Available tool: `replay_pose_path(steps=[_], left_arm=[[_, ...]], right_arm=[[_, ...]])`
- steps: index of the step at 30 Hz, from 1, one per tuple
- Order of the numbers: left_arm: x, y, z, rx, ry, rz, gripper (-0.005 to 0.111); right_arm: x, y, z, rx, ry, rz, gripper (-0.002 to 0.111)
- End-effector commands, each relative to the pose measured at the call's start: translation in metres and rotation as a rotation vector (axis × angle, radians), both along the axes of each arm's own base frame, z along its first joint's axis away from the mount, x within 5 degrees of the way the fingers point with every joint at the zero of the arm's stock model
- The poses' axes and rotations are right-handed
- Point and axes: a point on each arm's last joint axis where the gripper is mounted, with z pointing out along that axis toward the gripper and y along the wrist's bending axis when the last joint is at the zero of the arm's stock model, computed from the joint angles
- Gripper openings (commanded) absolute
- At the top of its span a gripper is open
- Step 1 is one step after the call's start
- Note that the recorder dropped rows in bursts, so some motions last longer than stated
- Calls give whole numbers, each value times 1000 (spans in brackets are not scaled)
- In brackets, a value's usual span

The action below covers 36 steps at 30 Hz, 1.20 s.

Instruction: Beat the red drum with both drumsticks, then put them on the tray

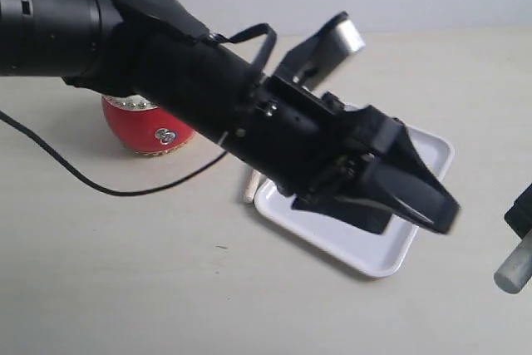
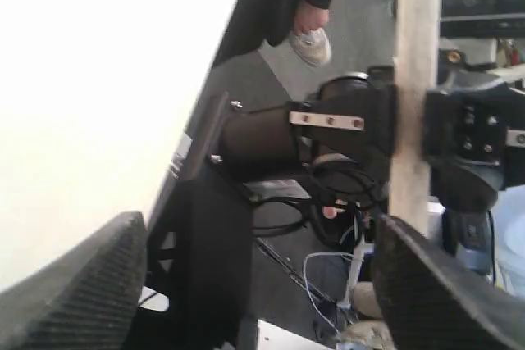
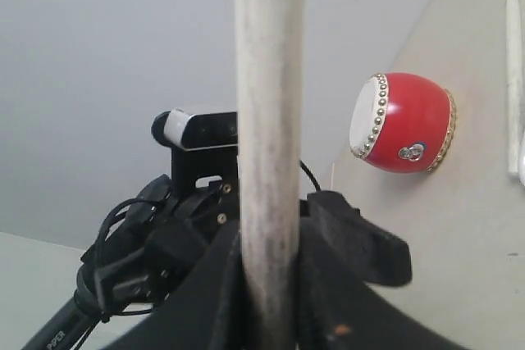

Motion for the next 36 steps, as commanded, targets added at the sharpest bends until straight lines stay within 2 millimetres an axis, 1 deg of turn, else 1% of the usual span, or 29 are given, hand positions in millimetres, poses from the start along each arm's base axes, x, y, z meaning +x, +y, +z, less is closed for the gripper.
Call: replay_pose_path(steps=[1,4,7,9,11,13,16,20,22,24,26,30,36], left_arm=[[37,30,3,25,-59,87,67],[62,45,7,133,-157,154,67],[82,58,11,390,-325,173,67],[94,62,16,564,-422,211,67],[105,62,20,659,-482,259,67],[112,59,19,685,-481,295,67],[121,52,3,706,-426,317,67],[127,42,-38,753,-292,306,67],[130,41,-55,790,-244,321,62],[132,40,-64,811,-229,334,55],[134,40,-70,824,-231,339,52],[137,39,-73,818,-245,351,57],[144,35,-83,789,-273,392,57]], right_arm=[[0,-1,1,1,-9,-11,0],[1,-2,1,2,-10,-23,0],[1,-3,1,1,-11,-34,0],[2,-3,1,2,-11,-43,0],[3,-4,1,-2,-13,-53,0],[3,-5,0,-26,-17,-64,0],[4,-5,-2,-69,-26,-74,0],[4,-5,-3,-80,-28,-75,0],[4,-5,-3,-82,-28,-75,0],[3,-5,-3,-83,-27,-67,0],[3,-4,-3,-86,-26,-56,0],[2,-3,-3,-87,-25,-43,0],[2,-3,-4,-102,-28,-39,0]])
